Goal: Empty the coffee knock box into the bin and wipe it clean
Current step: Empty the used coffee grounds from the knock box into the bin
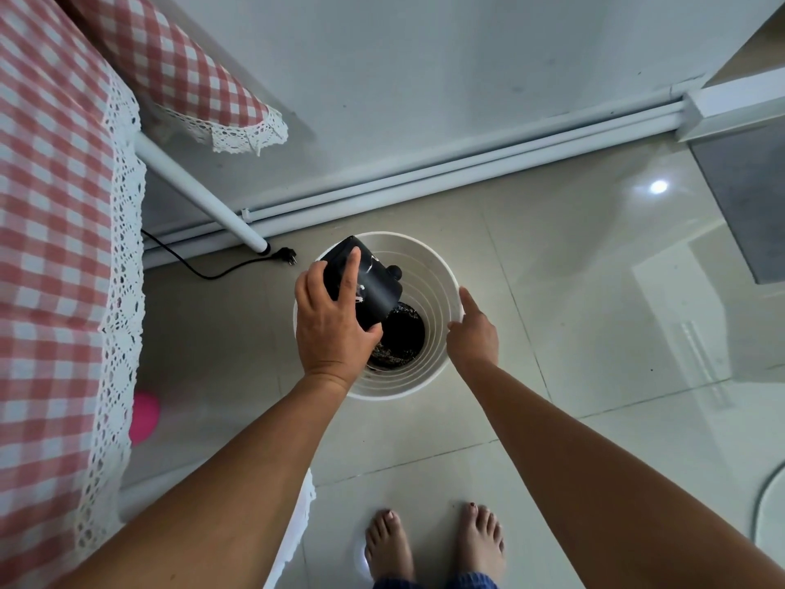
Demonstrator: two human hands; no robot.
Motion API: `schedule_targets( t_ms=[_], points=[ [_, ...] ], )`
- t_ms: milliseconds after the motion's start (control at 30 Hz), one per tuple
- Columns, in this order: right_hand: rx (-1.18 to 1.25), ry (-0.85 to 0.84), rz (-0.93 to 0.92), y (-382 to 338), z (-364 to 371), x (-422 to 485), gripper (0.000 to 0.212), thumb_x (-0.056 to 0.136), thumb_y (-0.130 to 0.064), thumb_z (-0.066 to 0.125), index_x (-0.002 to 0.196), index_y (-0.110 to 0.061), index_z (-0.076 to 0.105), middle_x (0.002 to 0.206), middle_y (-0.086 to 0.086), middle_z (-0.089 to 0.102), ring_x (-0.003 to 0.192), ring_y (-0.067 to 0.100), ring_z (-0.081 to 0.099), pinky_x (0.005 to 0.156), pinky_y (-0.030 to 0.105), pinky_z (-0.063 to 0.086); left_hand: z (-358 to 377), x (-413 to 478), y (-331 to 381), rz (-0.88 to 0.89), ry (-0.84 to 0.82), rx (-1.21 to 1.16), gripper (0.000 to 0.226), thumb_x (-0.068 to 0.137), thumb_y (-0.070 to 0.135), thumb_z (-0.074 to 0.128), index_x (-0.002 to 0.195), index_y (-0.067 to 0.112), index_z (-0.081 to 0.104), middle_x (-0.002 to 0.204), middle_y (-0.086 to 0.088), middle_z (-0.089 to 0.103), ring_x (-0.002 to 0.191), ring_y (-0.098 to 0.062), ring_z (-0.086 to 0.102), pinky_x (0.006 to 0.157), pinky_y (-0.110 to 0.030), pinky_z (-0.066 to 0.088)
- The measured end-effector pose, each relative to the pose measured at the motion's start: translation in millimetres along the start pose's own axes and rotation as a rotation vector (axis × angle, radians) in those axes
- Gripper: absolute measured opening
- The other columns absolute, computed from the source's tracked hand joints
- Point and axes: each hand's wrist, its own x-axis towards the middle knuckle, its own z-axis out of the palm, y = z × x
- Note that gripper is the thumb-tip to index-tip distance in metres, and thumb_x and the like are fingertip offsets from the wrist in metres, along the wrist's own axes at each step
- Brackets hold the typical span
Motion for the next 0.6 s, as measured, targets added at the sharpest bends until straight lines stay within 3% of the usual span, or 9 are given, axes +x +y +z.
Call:
schedule_targets(
  t_ms=[133, 267, 367, 500, 600],
  points=[
    [-0.001, 0.0, 0.001, 0, 0, -1, 0.071, 0.095, 0.001, 0.043, 0.153, -0.038, 0.03, 0.107, 0.003, 0.067, 0.083, 0.019, 0.057, 0.071, 0.031, 0.048, -1, 1, 0, -0.063, -0.018, -0.043, 0.114, 0.055, 0.037, 0.091, 0.154, 0.027, 0.036, 0.14, -0.021, 0.043, 0.126, -0.039, 0.039, 0.093, -0.049, 0.053],
    [0.002, 0.002, 0.003, -1, 0, -2, 0.071, 0.095, 0.0, 0.043, 0.153, -0.039, 0.03, 0.108, 0.004, 0.068, 0.08, 0.018, 0.056, 0.069, 0.03, 0.048, 0, 10, 3, -0.349, -0.144, -0.347, 0.097, 0.059, 0.033, 0.085, 0.147, 0.034, 0.042, 0.137, -0.009, 0.04, 0.128, -0.03, 0.034, 0.083, -0.036, 0.046],
    [-0.007, -0.001, 0.004, -1, -1, -2, 0.072, 0.094, 0.0, 0.044, 0.153, -0.039, 0.031, 0.106, 0.004, 0.068, 0.082, 0.018, 0.056, 0.071, 0.03, 0.048, 3, 19, 0, -0.571, -0.231, -0.532, 0.086, 0.063, 0.034, 0.08, 0.141, 0.042, 0.043, 0.133, -0.002, 0.038, 0.13, -0.023, 0.032, 0.089, -0.027, 0.036],
    [-0.014, 0.001, 0.002, -1, 0, -3, 0.072, 0.094, 0.0, 0.045, 0.153, -0.039, 0.031, 0.097, -0.002, 0.063, 0.081, 0.018, 0.056, 0.07, 0.029, 0.046, 4, 28, -12, -0.826, -0.303, -0.861, 0.078, 0.071, 0.027, 0.083, 0.142, 0.032, 0.05, 0.137, -0.004, 0.048, 0.124, -0.021, 0.052, 0.106, -0.035, 0.046],
    [-0.009, -0.001, -0.001, -1, -1, -3, 0.072, 0.094, 0.0, 0.044, 0.153, -0.038, 0.031, 0.108, 0.004, 0.069, 0.082, 0.018, 0.056, 0.072, 0.03, 0.047, 4, 32, -18, -0.975, -0.368, -1.132, 0.059, 0.081, 0.018, 0.08, 0.134, 0.026, 0.055, 0.133, -0.005, 0.062, 0.101, -0.016, 0.063, 0.084, -0.03, 0.05]
  ],
)
